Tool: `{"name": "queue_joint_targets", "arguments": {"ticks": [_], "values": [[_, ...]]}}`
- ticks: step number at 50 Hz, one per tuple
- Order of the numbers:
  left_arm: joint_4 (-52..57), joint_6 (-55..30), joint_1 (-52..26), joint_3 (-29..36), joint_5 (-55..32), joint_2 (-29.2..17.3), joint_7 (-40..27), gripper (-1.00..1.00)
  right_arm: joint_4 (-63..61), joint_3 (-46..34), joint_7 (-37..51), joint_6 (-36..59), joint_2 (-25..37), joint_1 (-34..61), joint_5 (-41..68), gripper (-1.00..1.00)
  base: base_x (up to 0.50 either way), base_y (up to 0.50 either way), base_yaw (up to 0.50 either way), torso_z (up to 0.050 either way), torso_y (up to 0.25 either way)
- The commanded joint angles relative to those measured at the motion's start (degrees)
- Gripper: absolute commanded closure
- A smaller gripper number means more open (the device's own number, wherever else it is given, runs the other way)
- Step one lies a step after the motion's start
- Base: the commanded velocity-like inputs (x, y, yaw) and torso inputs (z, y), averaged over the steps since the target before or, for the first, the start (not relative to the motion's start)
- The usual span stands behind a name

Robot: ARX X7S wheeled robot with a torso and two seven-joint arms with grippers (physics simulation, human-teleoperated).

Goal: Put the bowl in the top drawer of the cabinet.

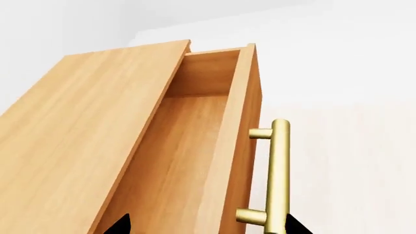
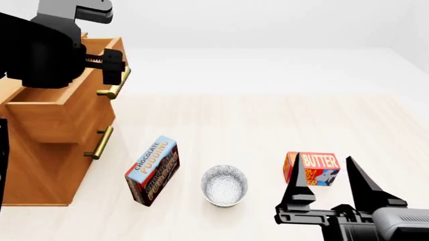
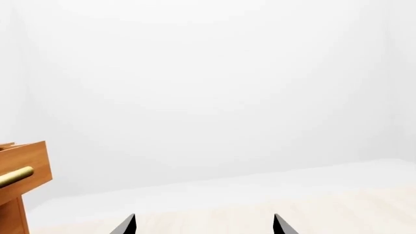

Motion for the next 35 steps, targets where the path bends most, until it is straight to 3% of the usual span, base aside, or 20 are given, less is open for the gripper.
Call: {"name": "queue_joint_targets", "arguments": {"ticks": [1,17,35], "values": [[-1.28,0.89,1.94,1.51,-1.01,-0.45,0.58,-1.00,-0.45,0.14,0.48,-0.08,0.50,-0.36,0.32,-1.00,0.00,0.00,0.00,0.000,0.000],[-5.30,1.21,2.92,6.95,-0.18,0.44,8.09,-1.00,0.56,-0.41,0.66,-0.46,0.75,-0.23,0.11,-1.00,0.00,0.00,0.00,0.000,0.000],[-7.15,3.25,5.26,8.05,-0.60,1.09,10.02,-1.00,1.81,-0.28,0.53,-1.87,0.85,-0.75,0.27,-1.00,0.00,0.00,0.00,0.000,0.000]]}}
